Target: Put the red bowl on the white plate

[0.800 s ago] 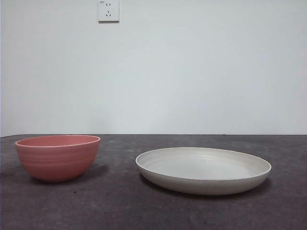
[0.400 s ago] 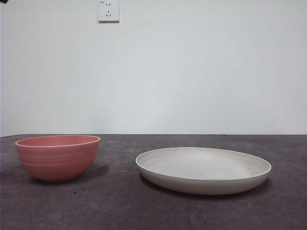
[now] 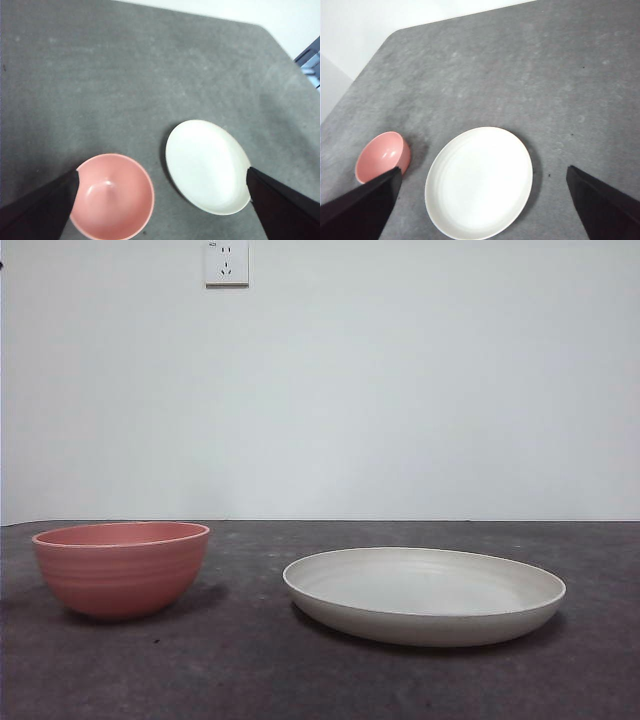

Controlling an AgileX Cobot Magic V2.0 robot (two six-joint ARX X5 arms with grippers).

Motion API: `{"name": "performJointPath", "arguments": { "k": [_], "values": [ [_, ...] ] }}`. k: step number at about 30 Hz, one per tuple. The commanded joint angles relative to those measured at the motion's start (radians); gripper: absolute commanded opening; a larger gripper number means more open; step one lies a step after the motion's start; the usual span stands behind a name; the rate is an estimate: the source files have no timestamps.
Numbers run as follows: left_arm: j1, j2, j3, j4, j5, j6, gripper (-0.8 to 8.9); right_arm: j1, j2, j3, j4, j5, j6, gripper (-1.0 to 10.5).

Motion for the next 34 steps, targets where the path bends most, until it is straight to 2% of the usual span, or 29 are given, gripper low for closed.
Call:
{"name": "performJointPath", "arguments": {
  "k": [1,4,10,23,32,34],
  "values": [
    [-0.003,0.038,0.023,-0.003,-0.037,0.035,5.62,0.003,0.006,0.017,0.005,-0.011,-0.011,5.5],
    [-0.003,0.087,0.023,-0.020,-0.103,0.039,5.60,0.003,0.006,0.017,0.002,-0.027,-0.012,5.5],
    [-0.003,0.238,0.023,-0.037,-0.263,0.055,5.58,0.003,0.006,0.017,0.003,-0.113,-0.011,5.5],
    [-0.004,0.613,0.023,-0.031,-0.268,0.054,5.58,0.003,0.005,0.017,0.004,-0.212,-0.012,5.5],
    [-0.031,0.772,0.023,0.005,-0.267,0.058,5.49,0.003,0.005,0.017,0.003,-0.216,-0.012,5.5],
    [-0.037,0.781,0.023,0.018,-0.268,0.058,5.12,0.003,0.005,0.017,0.003,-0.216,-0.012,5.5]
  ]
}}
